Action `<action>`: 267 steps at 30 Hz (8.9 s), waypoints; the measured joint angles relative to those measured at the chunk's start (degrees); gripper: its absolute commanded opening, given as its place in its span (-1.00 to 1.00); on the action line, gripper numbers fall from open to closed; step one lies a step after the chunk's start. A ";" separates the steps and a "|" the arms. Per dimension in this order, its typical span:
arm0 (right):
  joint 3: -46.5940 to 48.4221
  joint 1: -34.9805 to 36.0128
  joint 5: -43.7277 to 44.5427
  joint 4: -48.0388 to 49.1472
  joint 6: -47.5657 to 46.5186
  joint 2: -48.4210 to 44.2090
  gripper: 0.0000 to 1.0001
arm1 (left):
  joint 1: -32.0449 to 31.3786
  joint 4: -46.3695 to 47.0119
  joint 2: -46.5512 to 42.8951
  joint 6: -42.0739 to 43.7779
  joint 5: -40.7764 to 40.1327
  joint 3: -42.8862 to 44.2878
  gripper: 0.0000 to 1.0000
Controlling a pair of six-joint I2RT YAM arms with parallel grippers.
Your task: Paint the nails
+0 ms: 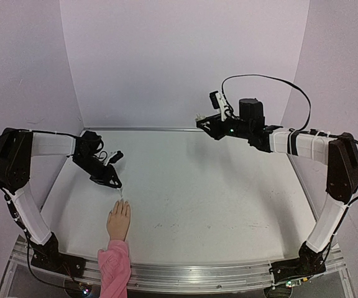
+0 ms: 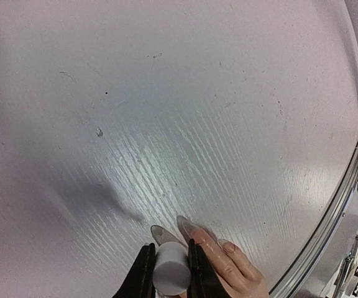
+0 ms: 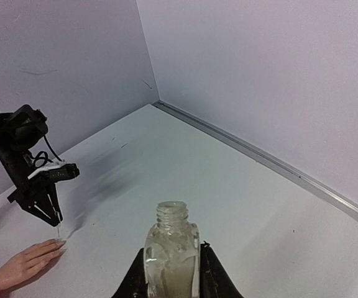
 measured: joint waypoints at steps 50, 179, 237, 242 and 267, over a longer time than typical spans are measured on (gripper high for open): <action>0.00 0.00 -0.22 0.44 0.37 0.00 -1.00 | -2.21 0.68 0.50 -1.38 -2.60 -2.43 -1.00; -0.92 0.17 -0.22 1.38 1.53 -0.02 -1.00 | -1.77 -1.38 -2.27 0.76 -4.59 -2.29 -1.00; -2.49 0.44 -0.20 1.77 2.05 -0.09 -1.00 | -1.77 -0.26 4.13 0.79 -1.46 0.63 -1.00; -2.49 0.44 -0.17 1.77 2.05 -0.09 -1.00 | -1.77 0.28 4.61 0.79 -1.97 1.40 -1.00; -12.26 0.44 -2.54 12.61 -3.52 -3.78 -1.00 | -1.77 -1.29 -12.66 -6.95 -3.37 8.02 -1.00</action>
